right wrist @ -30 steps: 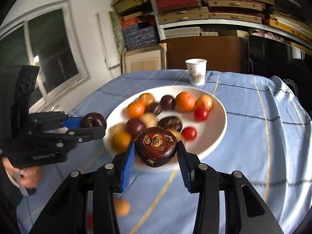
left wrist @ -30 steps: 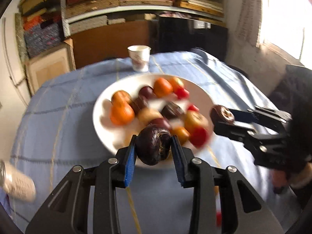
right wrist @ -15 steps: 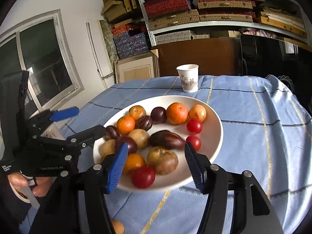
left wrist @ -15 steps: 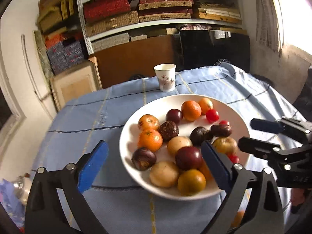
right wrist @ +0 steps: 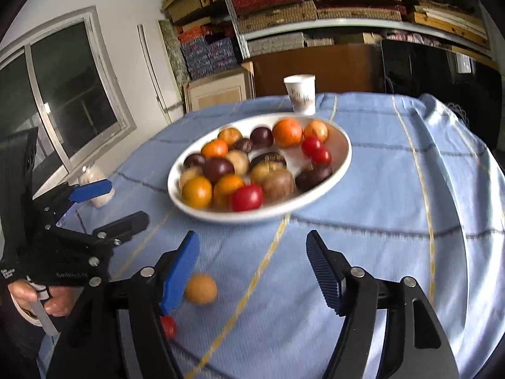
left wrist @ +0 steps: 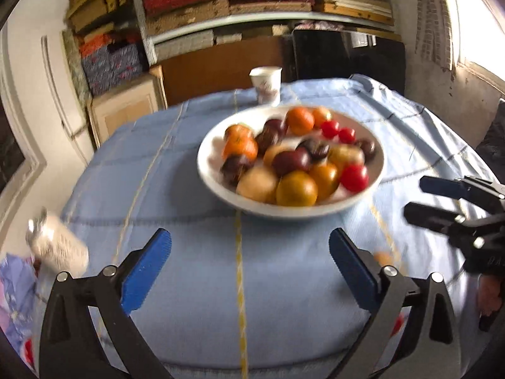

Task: Organize fruits
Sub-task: 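Grasp the tan round fruit with the right tool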

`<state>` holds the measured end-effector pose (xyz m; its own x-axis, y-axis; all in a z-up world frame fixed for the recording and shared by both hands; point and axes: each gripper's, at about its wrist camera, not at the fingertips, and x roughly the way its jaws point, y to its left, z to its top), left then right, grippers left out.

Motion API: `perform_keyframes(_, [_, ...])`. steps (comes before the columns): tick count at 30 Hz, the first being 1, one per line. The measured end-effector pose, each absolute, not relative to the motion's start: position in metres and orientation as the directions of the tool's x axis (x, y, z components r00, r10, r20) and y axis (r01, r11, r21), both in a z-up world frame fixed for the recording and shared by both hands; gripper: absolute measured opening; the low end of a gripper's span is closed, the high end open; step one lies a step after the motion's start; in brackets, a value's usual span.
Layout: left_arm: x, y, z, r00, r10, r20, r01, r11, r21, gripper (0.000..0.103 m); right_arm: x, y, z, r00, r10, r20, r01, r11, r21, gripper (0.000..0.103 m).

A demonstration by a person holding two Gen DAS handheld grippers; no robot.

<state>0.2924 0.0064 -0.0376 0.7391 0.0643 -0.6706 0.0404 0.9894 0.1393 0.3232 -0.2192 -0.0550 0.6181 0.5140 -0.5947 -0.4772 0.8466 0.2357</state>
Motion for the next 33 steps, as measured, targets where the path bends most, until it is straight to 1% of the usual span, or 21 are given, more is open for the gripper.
perform_keyframes(3, [0.286, 0.024, -0.050, 0.687, 0.048, -0.725, 0.008, 0.997, 0.074, 0.098, 0.319, -0.221, -0.061, 0.594, 0.512, -0.620, -0.472, 0.846, 0.247, 0.071])
perform_keyframes(5, [0.283, 0.038, -0.056, 0.648, -0.007, -0.761, -0.007, 1.000, -0.016, 0.098, 0.317, -0.221, -0.062, 0.583, 0.521, -0.624, -0.475, 0.841, 0.259, 0.071])
perform_keyframes(7, [0.280, 0.048, -0.058, 0.633, -0.056, -0.772, -0.023, 0.996, -0.091, 0.098, 0.316, -0.219, -0.064, 0.573, 0.526, -0.628, -0.482, 0.837, 0.260, 0.071])
perform_keyframes(10, [0.276, 0.056, -0.057, 0.634, -0.083, -0.769, -0.042, 0.989, -0.142, 0.098, 0.315, -0.216, -0.067, 0.553, 0.534, -0.640, -0.493, 0.829, 0.266, 0.071])
perform_keyframes(14, [0.270, 0.052, -0.051, 0.656, -0.055, -0.753, -0.040, 0.993, -0.108, 0.098, 0.312, -0.209, -0.069, 0.538, 0.536, -0.651, -0.512, 0.821, 0.252, 0.071])
perform_keyframes(19, [0.266, 0.038, -0.047, 0.671, -0.018, -0.741, -0.003, 1.000, -0.027, 0.098, 0.302, -0.196, -0.066, 0.553, 0.521, -0.650, -0.551, 0.814, 0.183, 0.071])
perform_keyframes(23, [0.266, 0.034, -0.047, 0.667, -0.019, -0.745, 0.013, 1.000, -0.013, 0.098, 0.295, -0.188, -0.063, 0.562, 0.515, -0.648, -0.582, 0.802, 0.133, 0.070])
perform_keyframes(27, [0.266, 0.035, -0.047, 0.668, -0.010, -0.744, 0.007, 1.000, -0.008, 0.098, 0.293, -0.182, -0.065, 0.557, 0.506, -0.658, -0.598, 0.795, 0.106, 0.063])
perform_keyframes(31, [0.268, 0.035, -0.050, 0.656, -0.010, -0.755, 0.005, 1.000, -0.010, 0.098, 0.295, -0.177, -0.069, 0.537, 0.496, -0.683, -0.604, 0.791, 0.099, 0.051])
perform_keyframes(33, [0.269, 0.035, -0.051, 0.654, -0.009, -0.756, 0.005, 1.000, -0.008, 0.098, 0.295, -0.176, -0.069, 0.537, 0.495, -0.683, -0.607, 0.789, 0.096, 0.049])
